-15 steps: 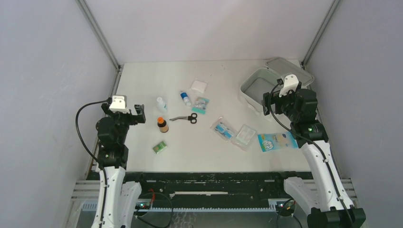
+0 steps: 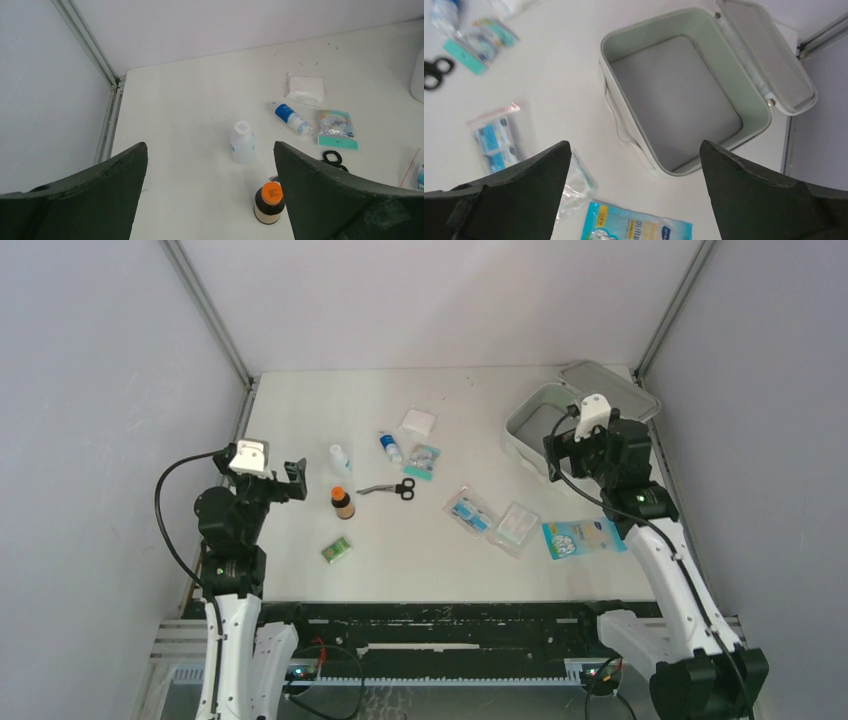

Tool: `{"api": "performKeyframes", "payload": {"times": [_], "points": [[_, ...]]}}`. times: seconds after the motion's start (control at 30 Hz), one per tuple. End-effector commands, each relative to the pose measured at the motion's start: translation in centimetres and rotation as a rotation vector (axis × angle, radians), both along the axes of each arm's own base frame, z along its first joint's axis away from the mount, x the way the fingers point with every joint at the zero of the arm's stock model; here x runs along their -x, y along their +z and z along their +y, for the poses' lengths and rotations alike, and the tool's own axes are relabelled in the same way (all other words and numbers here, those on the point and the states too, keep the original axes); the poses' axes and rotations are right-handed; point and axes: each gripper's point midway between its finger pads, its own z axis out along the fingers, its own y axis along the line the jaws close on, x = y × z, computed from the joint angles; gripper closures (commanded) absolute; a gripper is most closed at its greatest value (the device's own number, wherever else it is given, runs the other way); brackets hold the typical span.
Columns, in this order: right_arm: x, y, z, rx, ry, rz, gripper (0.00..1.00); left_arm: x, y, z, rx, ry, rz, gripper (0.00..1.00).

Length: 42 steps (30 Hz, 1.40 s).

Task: Organize the medicine kit

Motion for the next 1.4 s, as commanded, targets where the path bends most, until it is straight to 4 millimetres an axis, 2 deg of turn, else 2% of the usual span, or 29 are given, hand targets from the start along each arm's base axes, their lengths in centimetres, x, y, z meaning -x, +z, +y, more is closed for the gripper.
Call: {"api": "performKeyframes", "payload": {"times": [0.0,0.2,0.43,0.57,0.77,0.83,1.07,1.2,1.37], "points": [[-2.1,-1.9,-0.1,0.137,0.035,0.023,0.00,0.5,2.4,-1.7,-0.072,-0.119,-0.052,0.00],[-4.3,-6.1,0.1,0.291,0.170,0.142,0.03,0.8,1.8,-3.7,-0.088,-0.240,-0.042,0.00],[-5.8,-10.3,0.3,0.344,0.342,0.291,0.09,0.6,1.4,-3.7,-0.085,-0.247,-0.028,0.00],[-6.4,-12.3,0.3,0.379,0.416,0.369,0.16,0.6,1.2,-3.8,-0.089,-0.253,-0.015,0.00],[-7.1,-14.9,0.0,0.414,0.491,0.466,0.33,0.3,0.9,-3.9,-0.089,-0.266,0.007,0.00],[-7.2,-15.2,0.3,0.412,0.518,0.486,0.41,0.2,0.7,-3.9,-0.088,-0.265,0.015,0.00],[-5.9,-16.3,2.8,0.435,0.627,0.532,0.74,-0.1,0.5,-3.4,-0.089,-0.238,0.039,0.00],[-4.7,-16.6,4.7,0.478,0.700,0.545,0.98,-0.2,0.3,-3.1,-0.100,-0.232,0.048,0.00],[-3.3,-17.3,6.9,0.525,0.788,0.563,1.00,-0.3,0.0,-3.0,-0.113,-0.226,0.060,0.00]]}}
